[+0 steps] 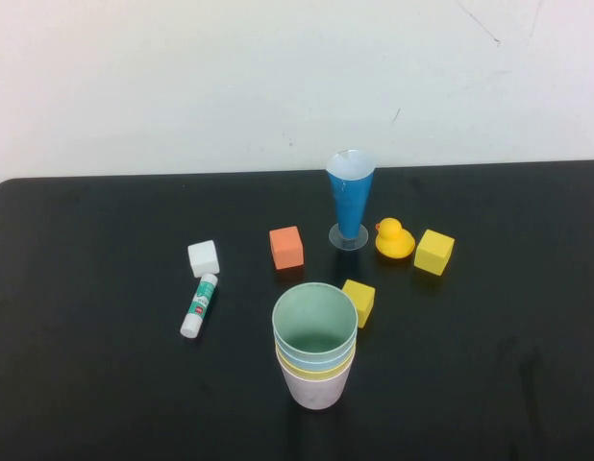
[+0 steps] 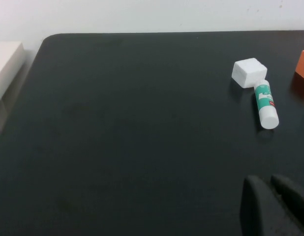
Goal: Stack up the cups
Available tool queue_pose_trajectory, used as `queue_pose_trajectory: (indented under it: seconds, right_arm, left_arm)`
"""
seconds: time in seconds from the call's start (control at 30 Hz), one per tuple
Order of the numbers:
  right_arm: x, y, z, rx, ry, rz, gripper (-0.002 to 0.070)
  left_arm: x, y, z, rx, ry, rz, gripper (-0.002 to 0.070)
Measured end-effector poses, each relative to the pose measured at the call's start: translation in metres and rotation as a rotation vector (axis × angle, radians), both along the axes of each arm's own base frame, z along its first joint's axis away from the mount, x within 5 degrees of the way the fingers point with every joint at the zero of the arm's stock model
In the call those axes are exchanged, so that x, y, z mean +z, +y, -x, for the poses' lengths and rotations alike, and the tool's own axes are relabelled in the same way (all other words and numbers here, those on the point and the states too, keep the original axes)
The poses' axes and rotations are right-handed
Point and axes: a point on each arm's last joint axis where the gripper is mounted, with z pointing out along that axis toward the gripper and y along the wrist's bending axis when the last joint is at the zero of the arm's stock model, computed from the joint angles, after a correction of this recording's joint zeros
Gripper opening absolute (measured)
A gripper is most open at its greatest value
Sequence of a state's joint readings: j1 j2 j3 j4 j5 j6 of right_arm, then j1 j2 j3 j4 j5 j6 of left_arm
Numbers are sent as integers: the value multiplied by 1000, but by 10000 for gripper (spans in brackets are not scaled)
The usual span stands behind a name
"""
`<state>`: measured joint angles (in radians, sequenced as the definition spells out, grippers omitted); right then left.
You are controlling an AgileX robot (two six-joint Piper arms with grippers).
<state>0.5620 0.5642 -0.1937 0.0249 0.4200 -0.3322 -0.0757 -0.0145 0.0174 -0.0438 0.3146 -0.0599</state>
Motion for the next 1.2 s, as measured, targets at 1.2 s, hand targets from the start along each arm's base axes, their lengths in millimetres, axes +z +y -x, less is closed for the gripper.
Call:
queue_pose_trajectory:
  seconds: [1.2]
  right_arm:
    - [-25, -52, 27, -552, -447, -68, -1]
  left_arm:
    - [0, 0, 0, -4, 3, -5, -2]
